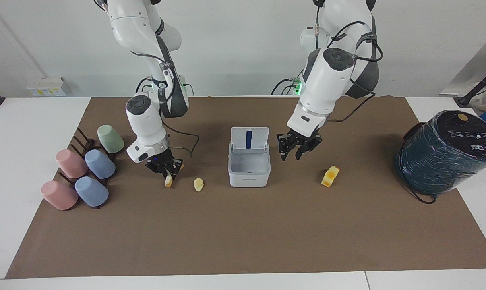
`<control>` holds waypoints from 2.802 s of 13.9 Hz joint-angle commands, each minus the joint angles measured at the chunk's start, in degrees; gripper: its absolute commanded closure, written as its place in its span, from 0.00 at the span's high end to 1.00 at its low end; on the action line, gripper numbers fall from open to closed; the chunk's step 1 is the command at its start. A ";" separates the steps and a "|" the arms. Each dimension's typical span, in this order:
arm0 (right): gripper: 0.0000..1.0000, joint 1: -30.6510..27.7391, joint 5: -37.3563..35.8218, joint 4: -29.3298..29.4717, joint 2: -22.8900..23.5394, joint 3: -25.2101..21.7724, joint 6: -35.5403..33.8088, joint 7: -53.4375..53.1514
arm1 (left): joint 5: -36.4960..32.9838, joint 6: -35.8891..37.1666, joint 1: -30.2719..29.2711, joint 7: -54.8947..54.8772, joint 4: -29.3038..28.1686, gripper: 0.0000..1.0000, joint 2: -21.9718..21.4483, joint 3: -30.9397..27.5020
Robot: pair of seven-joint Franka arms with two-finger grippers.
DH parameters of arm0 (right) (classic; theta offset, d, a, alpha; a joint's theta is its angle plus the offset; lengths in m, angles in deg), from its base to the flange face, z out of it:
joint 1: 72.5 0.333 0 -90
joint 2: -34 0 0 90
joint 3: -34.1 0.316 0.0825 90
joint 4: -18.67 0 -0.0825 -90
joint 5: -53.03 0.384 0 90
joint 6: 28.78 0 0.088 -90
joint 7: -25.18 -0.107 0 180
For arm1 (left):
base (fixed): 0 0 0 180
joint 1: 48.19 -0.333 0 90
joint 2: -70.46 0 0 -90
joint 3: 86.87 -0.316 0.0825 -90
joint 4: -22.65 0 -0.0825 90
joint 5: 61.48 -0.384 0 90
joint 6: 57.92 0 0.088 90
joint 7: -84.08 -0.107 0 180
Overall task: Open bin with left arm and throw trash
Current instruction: 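Carry the lid away with the left gripper while the right gripper brings the crust, then drop the crust into the bin while the left gripper grasps the yellow sponge, then carry the yellow sponge over the bin with the left gripper and release it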
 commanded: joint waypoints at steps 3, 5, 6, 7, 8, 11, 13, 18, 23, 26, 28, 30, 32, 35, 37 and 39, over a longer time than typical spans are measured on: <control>0.00 6.24 -0.62 5.35 3.24 0.18 -0.09 -15.92 | -0.04 -8.89 -3.81 -14.42 -9.54 0.58 -1.37 0.40; 0.00 9.84 -0.80 10.69 7.27 0.09 -0.70 -20.76 | -0.04 -13.80 -5.13 -19.08 -13.13 0.57 -1.19 0.23; 0.00 10.38 -1.15 12.11 8.51 0.18 -0.61 -22.87 | -0.04 -15.39 -5.48 -20.84 -14.02 0.57 -1.02 0.22; 0.00 11.52 -1.59 12.21 8.95 0.18 -0.26 -23.59 | -0.47 -15.84 -5.58 -21.64 -14.55 0.57 0.03 0.22; 0.00 12.83 -1.59 12.04 9.05 0.18 -0.43 -23.86 | -1.26 -16.11 -5.58 -21.83 -15.08 0.57 0.48 0.22; 0.36 14.17 -1.59 11.42 9.13 0.18 -0.35 -25.18 | -3.03 -18.83 -4.52 -21.83 -19.56 0.58 0.66 0.22; 0.56 14.08 -1.50 11.42 9.13 0.18 -0.26 -25.18 | -3.11 -18.40 -3.74 -21.83 -20.01 0.59 0.48 0.22; 0.72 13.73 -1.50 11.42 9.31 0.18 -0.52 -25.09 | -3.29 -18.22 -2.59 -21.83 -23.16 0.60 -0.66 0.22; 0.72 9.08 -1.50 11.07 10.62 0.18 2.89 -16.35 | -3.64 -18.22 -2.50 -21.74 -26.86 0.56 -2.07 0.22; 0.72 5.03 -1.50 9.24 10.72 0.18 3.43 -2.54 | -4.34 -18.13 -2.50 -21.74 -27.91 0.38 -2.51 0.22; 0.72 4.24 -1.50 5.64 9.76 0.09 3.87 4.49 | -4.34 -16.73 -2.15 -21.74 -27.83 0.22 -2.68 0.22; 0.72 2.92 -1.50 0.55 8.53 0.09 7.28 14.06 | -4.34 -16.37 -1.97 -21.74 -27.65 0.01 -2.68 0.22; 0.72 1.96 -1.50 -4.11 7.47 0.09 11.32 19.88 | -4.34 -16.29 -1.62 -21.74 -26.17 0.00 -2.42 0.14; 0.72 0.99 -1.50 -8.78 7.55 0.09 17.56 27.97 | -4.34 -11.82 -0.75 -21.13 -19.68 0.00 -1.72 0.22; 0.63 0.72 -1.50 -10.72 7.29 0.09 19.16 30.01 | -4.34 -6.38 1.97 -15.36 -13.36 0.00 -1.63 0.22; 0.28 0.54 -1.50 -11.08 7.11 0.09 19.16 31.76 | -4.34 0.29 5.83 -7.27 -7.38 0.00 -1.63 0.22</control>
